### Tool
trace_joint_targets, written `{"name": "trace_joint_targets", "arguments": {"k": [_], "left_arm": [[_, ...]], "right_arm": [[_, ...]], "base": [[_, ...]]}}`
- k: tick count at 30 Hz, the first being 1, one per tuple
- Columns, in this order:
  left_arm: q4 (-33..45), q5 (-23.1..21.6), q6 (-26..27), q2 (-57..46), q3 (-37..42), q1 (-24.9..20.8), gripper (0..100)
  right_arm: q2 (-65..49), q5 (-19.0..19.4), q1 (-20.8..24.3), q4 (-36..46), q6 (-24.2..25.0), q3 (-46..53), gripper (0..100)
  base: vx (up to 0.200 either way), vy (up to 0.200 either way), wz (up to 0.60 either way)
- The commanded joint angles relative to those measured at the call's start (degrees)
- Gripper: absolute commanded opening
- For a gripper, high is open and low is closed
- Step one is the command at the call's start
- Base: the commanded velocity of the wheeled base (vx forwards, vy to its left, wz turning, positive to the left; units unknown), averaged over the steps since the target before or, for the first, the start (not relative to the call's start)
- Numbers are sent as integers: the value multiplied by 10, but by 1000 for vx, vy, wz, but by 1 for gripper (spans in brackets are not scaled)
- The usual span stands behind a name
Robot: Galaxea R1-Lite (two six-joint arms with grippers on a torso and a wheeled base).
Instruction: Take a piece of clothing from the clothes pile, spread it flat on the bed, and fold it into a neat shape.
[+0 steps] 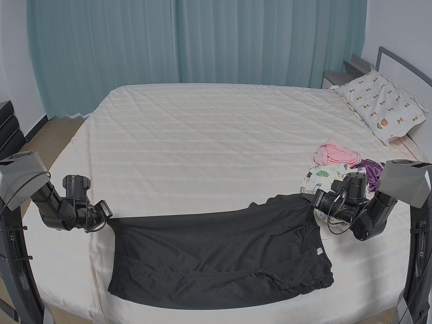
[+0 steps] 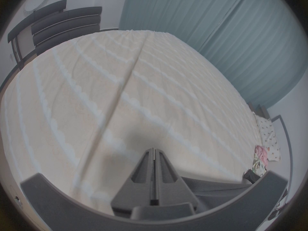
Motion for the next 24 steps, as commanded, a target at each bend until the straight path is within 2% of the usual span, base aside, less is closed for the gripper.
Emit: {"name": "trace_joint_targets", "arguments": {"k": [1, 7, 13, 18, 22, 24], "left_arm": [[-1, -2, 12, -9, 40, 0, 0], [1, -31, 41, -13, 88, 0, 0], [-1, -32, 88, -14, 137, -1, 0], [-1, -31, 126, -14, 160, -1, 0], [1, -24, 160, -13, 171, -2, 0], [1, -24, 160, -13, 171, -2, 0]], "right_arm": [[-24, 16, 1, -11, -10, 66, 0], [-11, 22, -7, -45, -38, 145, 0], [-14, 47, -12, -53, -83, 211, 0], [-9, 47, -11, -53, -122, 237, 0], [-7, 46, -8, -47, -131, 242, 0], [-7, 46, -8, -47, -131, 242, 0]], "base": [[0, 0, 0], [0, 0, 0], [0, 0, 0], [0, 0, 0], [0, 0, 0], [0, 0, 0]]}}
